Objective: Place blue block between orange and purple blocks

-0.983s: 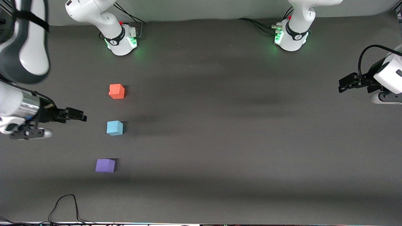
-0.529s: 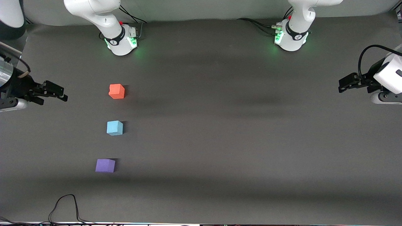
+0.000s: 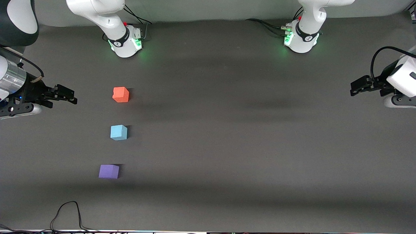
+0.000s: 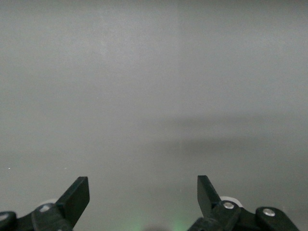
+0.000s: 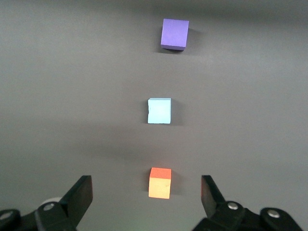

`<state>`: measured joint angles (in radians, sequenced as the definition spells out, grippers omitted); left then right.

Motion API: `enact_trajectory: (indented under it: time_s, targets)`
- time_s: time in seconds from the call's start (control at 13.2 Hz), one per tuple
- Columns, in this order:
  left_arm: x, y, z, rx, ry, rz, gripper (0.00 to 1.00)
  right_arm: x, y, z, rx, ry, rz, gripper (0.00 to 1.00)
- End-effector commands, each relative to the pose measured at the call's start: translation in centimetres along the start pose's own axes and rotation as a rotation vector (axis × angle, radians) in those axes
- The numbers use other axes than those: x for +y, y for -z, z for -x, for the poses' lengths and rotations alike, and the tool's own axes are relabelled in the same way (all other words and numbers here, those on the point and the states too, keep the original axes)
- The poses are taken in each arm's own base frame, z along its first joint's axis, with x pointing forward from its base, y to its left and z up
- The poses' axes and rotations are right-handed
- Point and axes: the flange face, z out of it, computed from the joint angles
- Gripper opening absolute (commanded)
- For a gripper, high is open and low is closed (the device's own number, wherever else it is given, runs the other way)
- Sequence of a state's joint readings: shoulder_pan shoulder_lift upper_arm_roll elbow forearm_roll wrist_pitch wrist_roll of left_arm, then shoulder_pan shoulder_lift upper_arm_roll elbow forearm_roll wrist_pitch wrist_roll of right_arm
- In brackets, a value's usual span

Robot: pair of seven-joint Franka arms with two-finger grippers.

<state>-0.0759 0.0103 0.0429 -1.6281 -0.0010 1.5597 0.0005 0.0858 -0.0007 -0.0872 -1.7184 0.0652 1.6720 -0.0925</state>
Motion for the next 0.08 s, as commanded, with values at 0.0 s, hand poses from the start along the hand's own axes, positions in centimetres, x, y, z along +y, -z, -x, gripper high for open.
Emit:
enact_trajectory:
  time_s: [0.0]
  targets:
    - [0.0, 0.28, -0.16, 0.013, -0.014, -0.004, 1.0, 0.36, 0.36, -0.26, 0.019, -0.009, 0.047, 1.0]
